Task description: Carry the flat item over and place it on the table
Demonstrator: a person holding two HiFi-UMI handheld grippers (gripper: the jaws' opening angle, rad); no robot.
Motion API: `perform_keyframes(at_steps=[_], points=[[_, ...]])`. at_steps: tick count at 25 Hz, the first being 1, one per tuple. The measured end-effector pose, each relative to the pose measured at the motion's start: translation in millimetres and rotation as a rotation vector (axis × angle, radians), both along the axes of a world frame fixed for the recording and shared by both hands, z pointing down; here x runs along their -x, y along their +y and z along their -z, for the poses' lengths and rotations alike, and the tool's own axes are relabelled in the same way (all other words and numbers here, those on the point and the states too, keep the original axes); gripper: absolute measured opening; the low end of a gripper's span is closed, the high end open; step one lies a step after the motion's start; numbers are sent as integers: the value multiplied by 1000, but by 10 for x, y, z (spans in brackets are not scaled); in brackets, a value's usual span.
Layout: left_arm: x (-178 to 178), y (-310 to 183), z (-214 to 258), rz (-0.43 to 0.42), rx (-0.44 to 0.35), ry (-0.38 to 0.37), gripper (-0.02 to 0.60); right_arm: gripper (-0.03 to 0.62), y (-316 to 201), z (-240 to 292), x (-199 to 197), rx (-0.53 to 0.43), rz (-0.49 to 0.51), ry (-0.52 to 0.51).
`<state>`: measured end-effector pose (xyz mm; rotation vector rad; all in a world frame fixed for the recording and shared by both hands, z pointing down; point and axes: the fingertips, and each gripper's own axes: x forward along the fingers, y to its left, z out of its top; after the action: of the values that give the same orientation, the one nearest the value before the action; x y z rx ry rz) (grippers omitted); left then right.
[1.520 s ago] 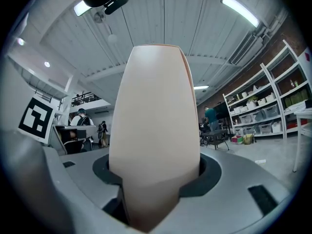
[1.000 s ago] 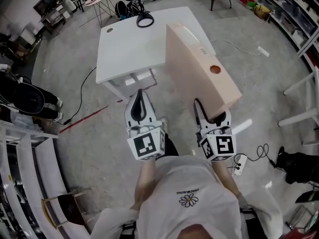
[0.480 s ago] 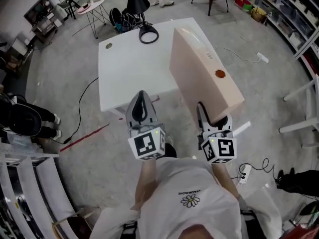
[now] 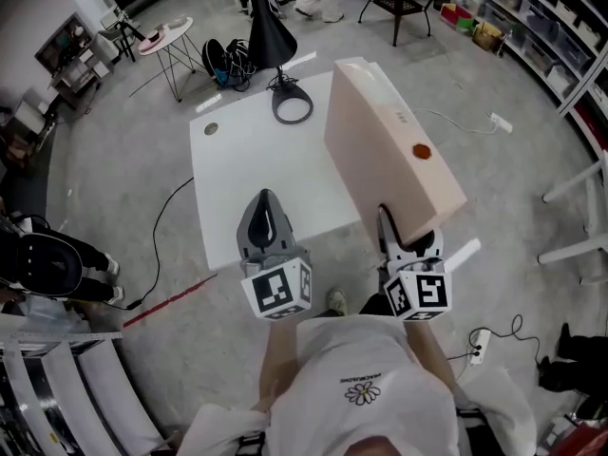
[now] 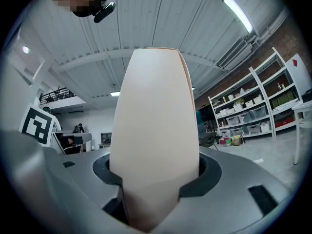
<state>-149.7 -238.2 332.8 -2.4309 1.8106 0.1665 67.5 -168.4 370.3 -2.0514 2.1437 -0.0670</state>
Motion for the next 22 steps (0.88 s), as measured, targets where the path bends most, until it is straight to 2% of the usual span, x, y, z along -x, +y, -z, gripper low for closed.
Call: perform_keyframes(at_steps=[7, 12, 19, 22], points=[[-223, -269, -13, 2, 45, -5, 12, 275, -428, 127, -186, 11, 8, 6], [-347, -438, 68, 40, 35, -22, 12, 275, -721, 135, -316, 17, 23, 20], [-330, -463, 87, 88, 31, -21, 12, 275, -944, 87, -311, 56, 54, 189], [-309, -476, 71, 113, 34, -19, 12, 275, -1011, 13, -339, 76, 81, 133]])
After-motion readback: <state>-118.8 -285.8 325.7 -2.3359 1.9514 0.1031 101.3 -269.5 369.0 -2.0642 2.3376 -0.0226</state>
